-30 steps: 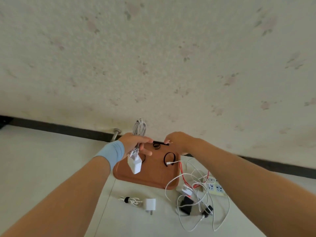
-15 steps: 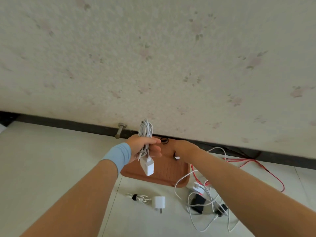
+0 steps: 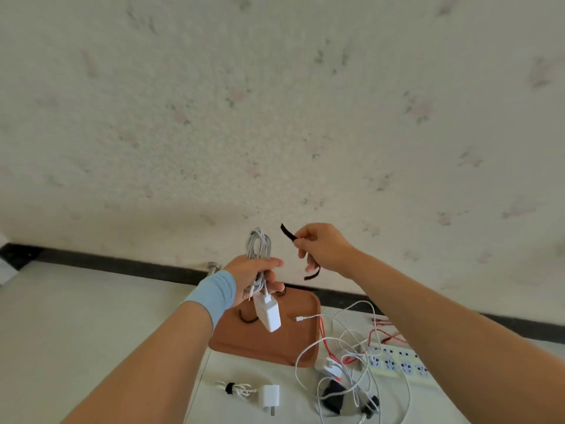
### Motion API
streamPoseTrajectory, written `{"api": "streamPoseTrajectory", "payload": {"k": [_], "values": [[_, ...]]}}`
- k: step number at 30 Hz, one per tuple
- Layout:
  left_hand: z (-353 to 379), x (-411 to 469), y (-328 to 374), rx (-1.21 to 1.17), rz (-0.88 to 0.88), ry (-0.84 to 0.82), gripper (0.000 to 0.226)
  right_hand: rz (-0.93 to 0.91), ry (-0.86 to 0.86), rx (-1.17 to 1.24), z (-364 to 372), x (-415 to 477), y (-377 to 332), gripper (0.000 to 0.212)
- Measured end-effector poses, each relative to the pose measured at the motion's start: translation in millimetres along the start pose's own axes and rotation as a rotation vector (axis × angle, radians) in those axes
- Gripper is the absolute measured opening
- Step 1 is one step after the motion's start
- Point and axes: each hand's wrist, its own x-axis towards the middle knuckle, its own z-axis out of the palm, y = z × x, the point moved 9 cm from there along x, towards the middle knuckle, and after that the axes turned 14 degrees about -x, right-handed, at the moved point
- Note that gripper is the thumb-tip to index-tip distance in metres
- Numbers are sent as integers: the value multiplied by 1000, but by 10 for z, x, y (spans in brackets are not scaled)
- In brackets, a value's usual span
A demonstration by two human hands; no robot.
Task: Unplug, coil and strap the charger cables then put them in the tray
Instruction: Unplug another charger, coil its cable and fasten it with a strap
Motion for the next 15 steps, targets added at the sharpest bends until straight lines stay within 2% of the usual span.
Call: {"api": "streamPoseTrajectory", "payload": {"k": [5,9,11,15], "values": [[474,-542,455,129,125,-50,16,-112,65,177,-642,-625,-626,8],[857,-923,634,214,234,-108,16,-156,68,190,-814,-1168,-1015,6],[1051,-1098,669,257,279,-134,15,-141,102,200,-903,-1401,-1078,2],[1478,-1379,658,435,337,-218,19,-59,143,126,-1082,-1742,-1002,9]]}}
